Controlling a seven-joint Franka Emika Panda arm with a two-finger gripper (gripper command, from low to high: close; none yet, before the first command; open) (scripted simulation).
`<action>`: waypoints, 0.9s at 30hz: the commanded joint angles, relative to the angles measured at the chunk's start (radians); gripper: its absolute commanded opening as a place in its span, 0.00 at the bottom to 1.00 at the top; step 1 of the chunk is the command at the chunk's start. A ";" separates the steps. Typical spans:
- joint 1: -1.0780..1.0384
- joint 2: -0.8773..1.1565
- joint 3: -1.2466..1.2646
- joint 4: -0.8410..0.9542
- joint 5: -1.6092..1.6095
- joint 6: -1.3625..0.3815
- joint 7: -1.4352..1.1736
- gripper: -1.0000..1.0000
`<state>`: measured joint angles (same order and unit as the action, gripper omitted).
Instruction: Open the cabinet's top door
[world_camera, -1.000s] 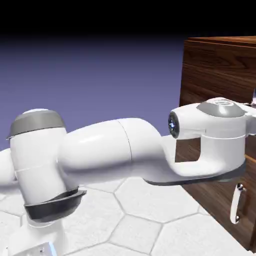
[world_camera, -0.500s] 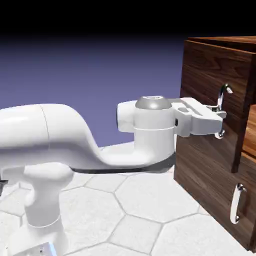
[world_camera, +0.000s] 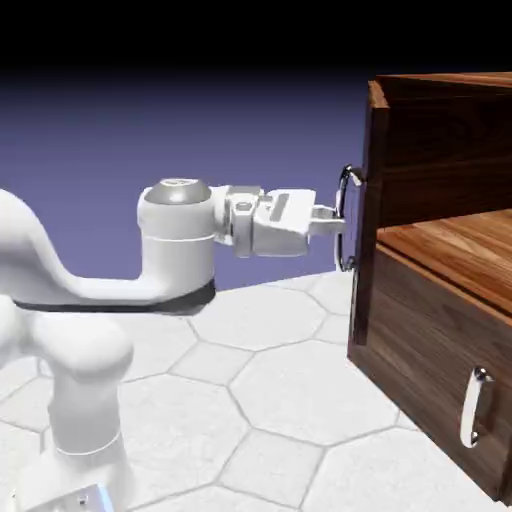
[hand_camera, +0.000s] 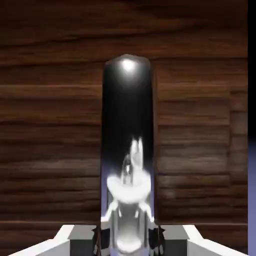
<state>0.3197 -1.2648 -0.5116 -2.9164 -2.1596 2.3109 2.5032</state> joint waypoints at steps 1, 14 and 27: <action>-0.009 -0.016 0.036 -0.018 0.041 -0.025 -0.008 0.00; 0.015 -0.116 0.507 -0.121 0.548 -0.338 -0.054 0.00; 0.045 0.073 0.978 0.013 1.018 -0.686 0.017 0.00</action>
<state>0.3643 -1.1921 0.4667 -2.9033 -1.1426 1.6260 2.5206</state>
